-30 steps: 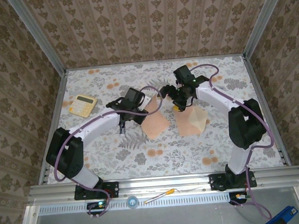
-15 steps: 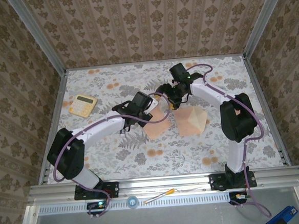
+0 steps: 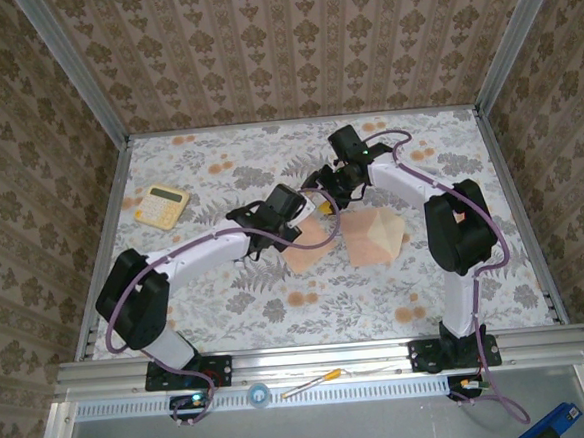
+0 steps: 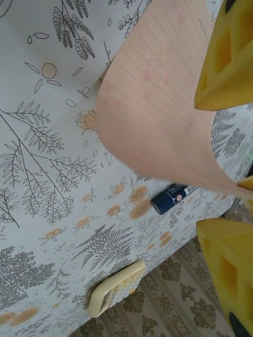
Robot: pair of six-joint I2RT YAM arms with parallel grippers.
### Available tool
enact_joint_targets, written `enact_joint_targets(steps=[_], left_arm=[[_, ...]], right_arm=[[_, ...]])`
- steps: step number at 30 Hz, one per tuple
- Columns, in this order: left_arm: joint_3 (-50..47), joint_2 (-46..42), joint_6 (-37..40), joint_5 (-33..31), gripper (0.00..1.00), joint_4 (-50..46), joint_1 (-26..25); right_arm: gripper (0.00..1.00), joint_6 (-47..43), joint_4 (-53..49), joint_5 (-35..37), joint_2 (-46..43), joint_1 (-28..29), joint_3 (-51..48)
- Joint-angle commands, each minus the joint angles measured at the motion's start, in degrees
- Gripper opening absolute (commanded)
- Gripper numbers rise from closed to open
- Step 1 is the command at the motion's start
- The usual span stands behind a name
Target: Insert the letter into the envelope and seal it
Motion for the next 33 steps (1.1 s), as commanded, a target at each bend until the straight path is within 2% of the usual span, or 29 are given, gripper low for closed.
enact_joint_targets(steps=[1, 8, 13, 24, 26, 29, 31, 33], left_arm=[[1.52, 0.74, 1.53, -1.77, 0.0, -0.29, -0.8], [1.69, 0.78, 1.15, -1.58, 0.0, -0.44, -1.34], [1.93, 1.3, 1.65, -2.08, 0.0, -0.55, -1.37], [3.11, 2.32, 1.92, -2.72, 0.0, -0.91, -1.65], [3.2, 2.58, 1.92, -2.68, 0.0, -0.83, -1.66], [3.25, 2.59, 1.82, -2.64, 0.0, -0.84, -1.68], [3.25, 2.58, 1.5, -2.71, 0.0, -1.04, -1.68], [3.28, 2.58, 1.22, -2.72, 0.0, -1.15, -1.65]], right_arm=[[0.56, 1.85, 0.5, -1.55, 1.92, 0.67, 1.25], [0.48, 2.56, -0.01, -1.49, 3.11, 1.24, 1.47], [0.35, 3.75, 0.74, -1.13, 3.1, 1.37, 0.44], [0.32, 5.88, 1.47, -1.57, 3.95, 2.16, 0.5], [0.29, 5.98, 1.46, -1.51, 3.96, 2.31, 0.44], [0.17, 6.05, 1.47, -1.29, 3.91, 2.33, 0.08], [0.0, 6.24, 1.46, -1.44, 3.9, 2.33, -0.13], [0.0, 6.35, 1.47, -1.32, 3.85, 2.33, -0.23]])
